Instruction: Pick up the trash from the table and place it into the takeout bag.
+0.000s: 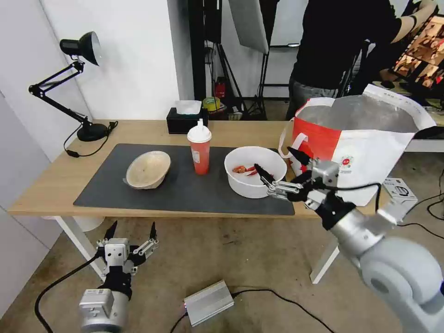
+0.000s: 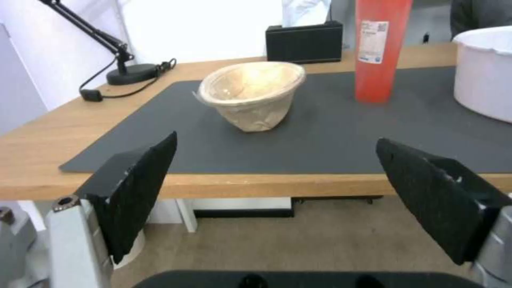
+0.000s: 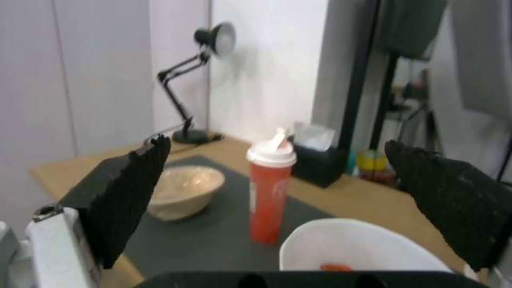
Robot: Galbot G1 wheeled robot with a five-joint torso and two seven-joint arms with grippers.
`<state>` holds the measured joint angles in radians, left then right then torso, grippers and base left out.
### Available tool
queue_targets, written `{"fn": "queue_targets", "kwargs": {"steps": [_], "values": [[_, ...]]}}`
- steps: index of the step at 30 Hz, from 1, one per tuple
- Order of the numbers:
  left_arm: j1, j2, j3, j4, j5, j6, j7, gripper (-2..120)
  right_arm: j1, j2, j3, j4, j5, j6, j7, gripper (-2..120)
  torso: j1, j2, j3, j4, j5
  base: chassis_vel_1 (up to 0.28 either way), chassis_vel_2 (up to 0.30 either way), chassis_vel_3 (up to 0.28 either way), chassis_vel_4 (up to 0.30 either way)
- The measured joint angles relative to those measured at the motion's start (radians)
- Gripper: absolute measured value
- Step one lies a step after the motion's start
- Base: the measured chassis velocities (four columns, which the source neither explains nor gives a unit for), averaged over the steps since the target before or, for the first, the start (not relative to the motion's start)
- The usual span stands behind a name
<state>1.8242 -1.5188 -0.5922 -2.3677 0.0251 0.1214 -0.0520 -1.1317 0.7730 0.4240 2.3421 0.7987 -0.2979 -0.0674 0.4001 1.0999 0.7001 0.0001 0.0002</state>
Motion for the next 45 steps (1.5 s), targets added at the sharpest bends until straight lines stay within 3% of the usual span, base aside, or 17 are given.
{"fn": "queue_targets", "kwargs": {"steps": [7,11,16,30,42,45], "values": [[0.003,-0.013,-0.005,-0.004,0.005,-0.001,0.000,100,0.195,-0.104,-0.081,-0.057,0.103,-0.140,-0.068,100,0.000,0.000,0.000,0.0000,-0.0001,0.000,0.000,0.000,0.000],[0.003,-0.020,-0.008,-0.004,0.008,-0.002,-0.001,100,0.369,-0.177,-0.186,-0.134,0.132,-0.237,-0.147,100,0.000,0.000,0.000,-0.0002,0.0000,0.000,0.000,0.000,0.000],[0.001,-0.024,-0.011,-0.004,0.008,-0.002,-0.001,100,0.543,-0.223,-0.309,-0.215,0.137,-0.263,-0.178,100,0.000,0.000,0.000,0.0002,-0.0002,0.000,0.000,0.000,0.000],[-0.005,-0.027,-0.018,0.005,0.007,-0.002,-0.002,100,0.726,-0.229,-0.541,-0.358,0.048,-0.286,-0.288,100,0.000,0.000,0.000,-0.0001,-0.0002,0.000,0.000,0.000,0.000],[-0.006,-0.032,-0.020,0.007,0.006,-0.002,-0.003,100,0.794,-0.220,-0.624,-0.404,0.034,-0.286,-0.306,99,0.000,0.000,0.000,-0.0001,-0.0001,0.000,0.000,0.000,0.000],[-0.008,-0.038,-0.020,0.010,0.006,-0.002,-0.003,100,0.845,-0.210,-0.694,-0.425,0.038,-0.284,-0.312,98,0.000,0.000,0.000,-0.0001,-0.0002,0.000,0.000,0.000,0.000]]}}
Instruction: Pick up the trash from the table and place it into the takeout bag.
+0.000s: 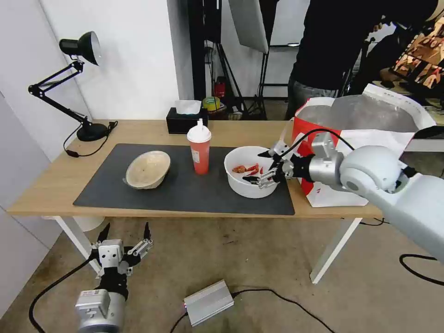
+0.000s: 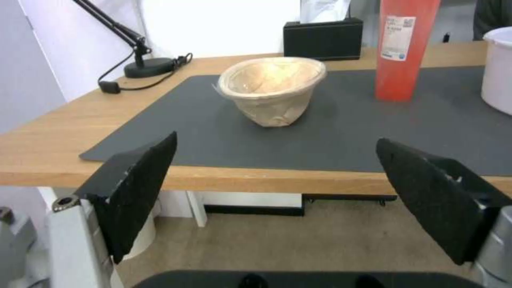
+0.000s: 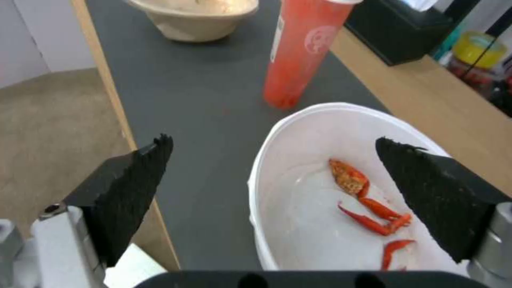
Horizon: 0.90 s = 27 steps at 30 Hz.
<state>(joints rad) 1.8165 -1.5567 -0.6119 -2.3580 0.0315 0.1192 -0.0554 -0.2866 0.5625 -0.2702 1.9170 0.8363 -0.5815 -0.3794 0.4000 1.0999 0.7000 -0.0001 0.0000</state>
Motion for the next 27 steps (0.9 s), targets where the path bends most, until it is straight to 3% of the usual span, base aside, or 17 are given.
{"fn": "queue_targets", "kwargs": {"steps": [13,27], "values": [[-0.015,-0.010,-0.004,0.016,0.000,0.000,0.000,100,0.141,0.098,-0.172,-0.105,0.044,-0.014,0.036,93,0.000,0.000,0.000,0.0001,-0.0001,0.000,0.000,0.000,0.000],[-0.025,-0.013,-0.008,0.024,0.000,0.002,-0.001,100,0.147,0.175,-0.207,-0.185,0.074,-0.077,0.123,100,0.000,0.000,0.000,0.0000,0.0000,0.000,0.000,0.000,0.000]]}}
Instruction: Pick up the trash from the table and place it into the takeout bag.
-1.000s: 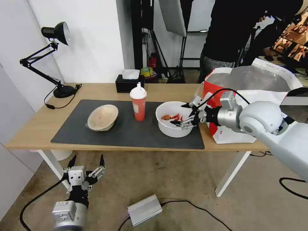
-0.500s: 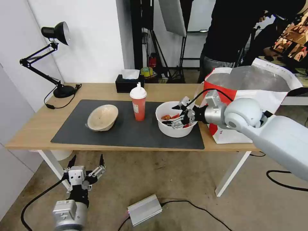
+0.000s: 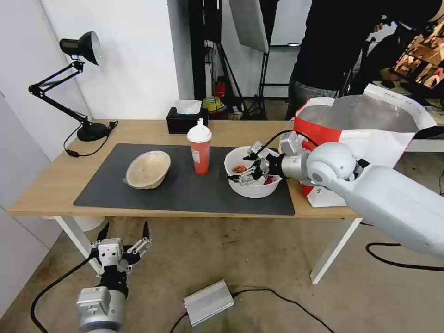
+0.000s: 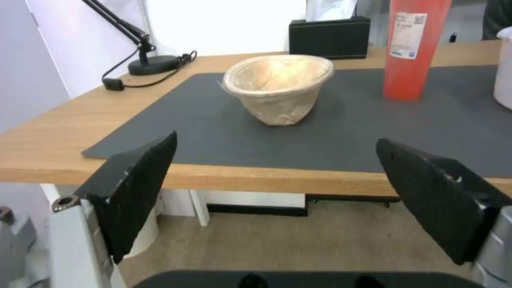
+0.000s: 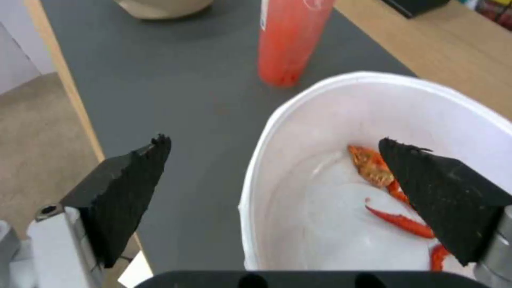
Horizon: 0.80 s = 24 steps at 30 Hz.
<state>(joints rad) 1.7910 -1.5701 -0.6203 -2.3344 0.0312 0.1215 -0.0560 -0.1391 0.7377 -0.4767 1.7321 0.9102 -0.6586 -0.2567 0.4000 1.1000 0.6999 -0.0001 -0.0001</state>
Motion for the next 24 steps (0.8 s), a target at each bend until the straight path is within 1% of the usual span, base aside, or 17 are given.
{"fn": "queue_targets", "kwargs": {"steps": [14,24], "values": [[-0.005,0.002,-0.003,0.007,-0.003,0.001,-0.002,100,-0.024,0.044,-0.001,-0.020,0.018,-0.053,0.073,100,0.000,0.000,0.000,0.0000,0.0001,0.000,0.000,0.000,0.000],[-0.006,0.002,-0.004,0.008,-0.004,0.001,-0.003,100,-0.025,0.060,-0.014,-0.036,0.018,-0.064,0.099,100,0.000,0.000,0.000,0.0001,0.0000,0.000,0.000,0.000,0.000]]}}
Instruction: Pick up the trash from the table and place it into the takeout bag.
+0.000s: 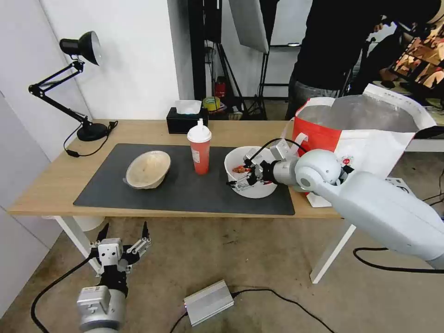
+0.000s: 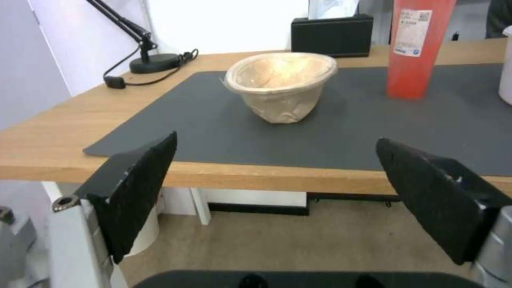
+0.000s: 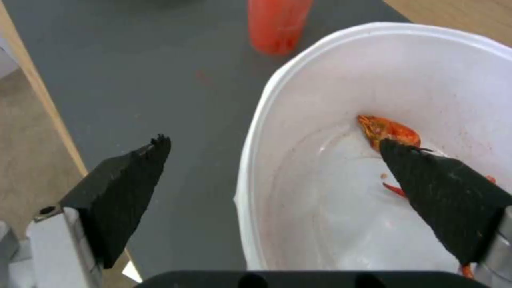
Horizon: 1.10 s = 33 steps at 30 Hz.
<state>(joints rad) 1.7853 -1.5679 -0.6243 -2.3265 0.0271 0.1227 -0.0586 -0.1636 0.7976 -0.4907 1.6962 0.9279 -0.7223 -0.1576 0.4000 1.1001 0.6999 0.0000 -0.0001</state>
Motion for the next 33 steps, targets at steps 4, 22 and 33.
{"fn": "queue_targets", "kwargs": {"steps": [4,22,33], "values": [[-0.001,-0.001,0.000,0.003,0.000,0.000,-0.001,100,-0.005,0.009,-0.003,-0.014,-0.004,0.000,0.007,100,0.000,0.000,0.000,0.0001,0.0000,0.000,0.000,0.000,0.000],[-0.006,-0.002,-0.001,0.011,-0.001,0.000,-0.002,100,-0.012,0.019,-0.014,-0.045,-0.012,0.000,0.029,100,0.000,0.000,0.000,0.0000,0.0000,0.000,0.000,0.000,0.000],[-0.008,0.001,0.001,0.015,-0.001,-0.001,-0.003,100,-0.011,0.021,-0.024,-0.056,-0.012,0.000,0.051,100,0.000,0.000,0.000,0.0000,0.0000,0.000,0.000,0.000,0.000]]}}
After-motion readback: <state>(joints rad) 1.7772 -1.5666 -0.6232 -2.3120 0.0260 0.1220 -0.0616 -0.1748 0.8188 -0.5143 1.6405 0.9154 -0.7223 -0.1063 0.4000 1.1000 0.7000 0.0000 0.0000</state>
